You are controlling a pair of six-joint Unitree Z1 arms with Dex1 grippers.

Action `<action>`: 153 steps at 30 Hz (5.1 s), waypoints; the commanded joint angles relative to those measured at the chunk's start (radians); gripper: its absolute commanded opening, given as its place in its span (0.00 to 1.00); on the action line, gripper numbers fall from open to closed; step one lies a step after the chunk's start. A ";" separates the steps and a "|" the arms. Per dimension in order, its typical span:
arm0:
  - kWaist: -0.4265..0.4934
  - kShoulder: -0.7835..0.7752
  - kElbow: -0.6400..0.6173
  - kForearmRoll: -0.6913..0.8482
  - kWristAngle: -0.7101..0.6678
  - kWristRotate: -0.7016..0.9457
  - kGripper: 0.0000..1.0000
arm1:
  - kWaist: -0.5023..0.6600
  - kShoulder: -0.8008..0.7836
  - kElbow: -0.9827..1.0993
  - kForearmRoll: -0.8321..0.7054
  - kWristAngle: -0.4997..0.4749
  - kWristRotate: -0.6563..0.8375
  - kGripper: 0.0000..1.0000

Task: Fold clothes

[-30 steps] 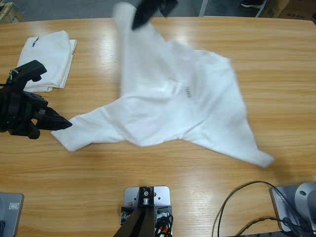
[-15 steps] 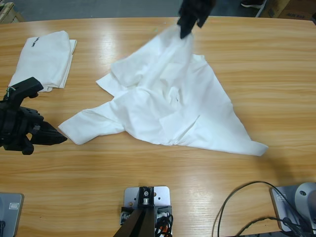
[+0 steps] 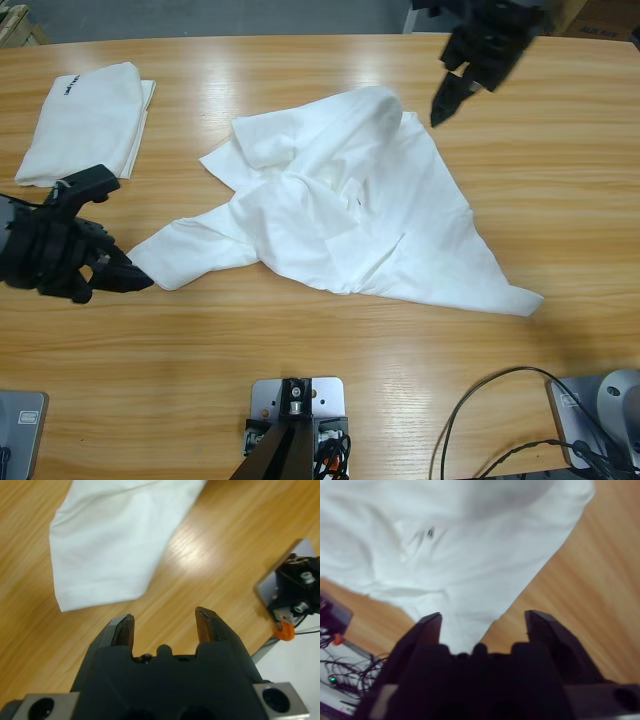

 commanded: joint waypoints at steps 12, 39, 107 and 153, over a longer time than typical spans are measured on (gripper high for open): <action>0.248 0.382 -0.190 -0.067 -0.153 0.219 0.63 | 0.075 -0.453 0.891 -0.587 -0.016 0.548 1.00; 0.109 0.535 -0.224 -0.055 0.021 0.496 0.31 | 0.047 -0.408 0.932 -0.697 0.007 0.566 0.99; -0.320 0.572 -0.477 0.182 0.263 -0.418 0.94 | 0.164 -0.176 0.741 -0.679 0.116 -0.200 0.92; 0.005 0.559 -0.308 0.296 0.351 -0.573 0.95 | -0.100 0.005 0.840 -0.574 -0.171 0.013 0.91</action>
